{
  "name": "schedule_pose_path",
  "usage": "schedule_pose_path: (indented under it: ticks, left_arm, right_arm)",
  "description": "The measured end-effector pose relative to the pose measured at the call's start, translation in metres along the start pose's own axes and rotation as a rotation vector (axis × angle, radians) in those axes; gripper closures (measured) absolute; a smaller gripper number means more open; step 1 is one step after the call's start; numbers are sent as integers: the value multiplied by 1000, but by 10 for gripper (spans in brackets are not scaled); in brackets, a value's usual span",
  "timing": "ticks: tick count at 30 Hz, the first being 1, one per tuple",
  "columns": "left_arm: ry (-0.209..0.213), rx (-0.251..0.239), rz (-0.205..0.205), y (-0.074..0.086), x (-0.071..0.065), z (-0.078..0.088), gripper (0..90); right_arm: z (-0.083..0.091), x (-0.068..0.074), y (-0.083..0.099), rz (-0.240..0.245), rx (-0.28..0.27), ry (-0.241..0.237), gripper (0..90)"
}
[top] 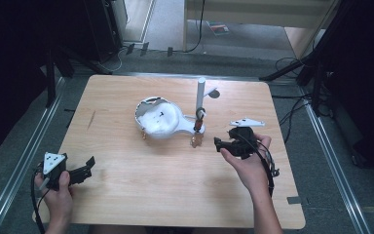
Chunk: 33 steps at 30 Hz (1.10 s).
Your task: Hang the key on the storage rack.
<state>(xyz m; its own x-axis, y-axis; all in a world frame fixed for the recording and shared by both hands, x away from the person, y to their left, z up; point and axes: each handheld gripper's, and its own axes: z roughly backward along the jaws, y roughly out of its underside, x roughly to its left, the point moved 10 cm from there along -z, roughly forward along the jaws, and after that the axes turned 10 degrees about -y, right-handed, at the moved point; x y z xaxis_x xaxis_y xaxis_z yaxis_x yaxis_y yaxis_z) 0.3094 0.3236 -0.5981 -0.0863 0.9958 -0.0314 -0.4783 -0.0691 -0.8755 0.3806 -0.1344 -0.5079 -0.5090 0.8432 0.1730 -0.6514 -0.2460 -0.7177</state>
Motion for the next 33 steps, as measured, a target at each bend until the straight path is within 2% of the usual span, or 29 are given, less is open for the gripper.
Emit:
schedule_pose_path:
  ticks: [3,6,11,15,23,33]
  left_arm:
    - [1,0,1,0,0,0,0]
    - [1,0,2,0,0,0,0]
    - [1,0,2,0,0,0,0]
    - [2,1,2,0,0,0,0]
    - [2,-1,6,0,0,0,0]
    - [2,1,4,0,0,0,0]
  right_arm:
    - [2,-2,2,-7,9,23,220]
    - [3,-4,4,-19,6,28,139]
    - [5,-7,7,-41,-1,28,127]
    - [7,-12,13,-51,1,32,53]
    - [11,-21,27,-47,9,46,26]
    - [22,-36,45,-67,-15,60,23]
